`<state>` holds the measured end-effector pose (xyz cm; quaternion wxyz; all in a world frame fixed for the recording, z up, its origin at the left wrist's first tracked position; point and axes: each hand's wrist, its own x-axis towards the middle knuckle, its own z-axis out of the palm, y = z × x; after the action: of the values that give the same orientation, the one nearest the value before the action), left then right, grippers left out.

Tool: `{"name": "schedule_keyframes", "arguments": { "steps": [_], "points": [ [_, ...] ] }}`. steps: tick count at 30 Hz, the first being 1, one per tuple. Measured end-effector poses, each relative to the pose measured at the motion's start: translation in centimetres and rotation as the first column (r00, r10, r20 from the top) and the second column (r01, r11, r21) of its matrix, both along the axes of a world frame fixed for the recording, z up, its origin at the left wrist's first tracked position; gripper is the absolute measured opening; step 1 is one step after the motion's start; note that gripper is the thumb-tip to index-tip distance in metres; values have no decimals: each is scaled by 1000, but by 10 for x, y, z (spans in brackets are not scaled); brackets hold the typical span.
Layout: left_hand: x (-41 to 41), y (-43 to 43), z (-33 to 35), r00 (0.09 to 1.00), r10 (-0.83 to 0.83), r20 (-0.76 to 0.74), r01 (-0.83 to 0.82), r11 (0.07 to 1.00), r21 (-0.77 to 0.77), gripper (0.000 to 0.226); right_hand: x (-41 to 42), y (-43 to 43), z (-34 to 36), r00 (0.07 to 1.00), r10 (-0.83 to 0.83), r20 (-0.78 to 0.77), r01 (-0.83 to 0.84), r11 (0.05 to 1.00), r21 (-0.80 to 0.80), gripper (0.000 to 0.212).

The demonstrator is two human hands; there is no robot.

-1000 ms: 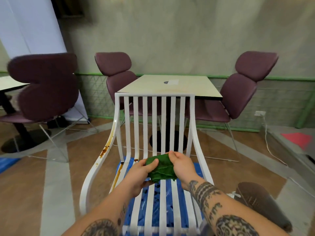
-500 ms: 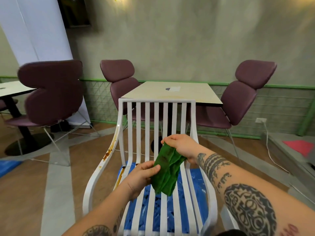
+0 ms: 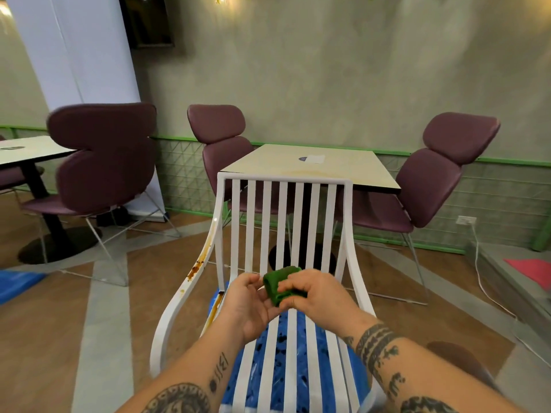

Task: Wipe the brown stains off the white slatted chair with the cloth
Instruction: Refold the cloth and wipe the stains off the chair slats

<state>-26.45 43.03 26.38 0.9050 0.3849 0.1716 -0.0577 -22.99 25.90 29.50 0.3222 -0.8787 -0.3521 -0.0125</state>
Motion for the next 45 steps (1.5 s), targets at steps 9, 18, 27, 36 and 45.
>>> {"name": "schedule_keyframes", "arguments": {
  "steps": [9, 18, 27, 36, 45],
  "points": [
    [9, 10, -38, 994, 97, -44, -83, 967, 240, 30, 7, 4, -53, 946, -202, -252, 272, 919, 285, 44],
    [18, -4, -85, 975, 168, -148, -109, 933, 343, 25, 14, 40, -122, 580, -134, -804, 615, 719, 324, 23],
    [64, 33, -133, 947, 236, -217, -171, 944, 282, 20, 65, 92, -162, 593, -51, -804, 599, 695, 398, 19],
    [166, 117, -179, 902, 398, -169, -223, 762, 608, 20, 197, 153, -173, 790, -215, -575, 461, 826, 324, 12],
    [277, 189, -253, 811, 519, -271, -56, 530, 846, 23, 340, 219, -190, 969, -231, -92, 231, 973, -9, 35]
  ]
}}
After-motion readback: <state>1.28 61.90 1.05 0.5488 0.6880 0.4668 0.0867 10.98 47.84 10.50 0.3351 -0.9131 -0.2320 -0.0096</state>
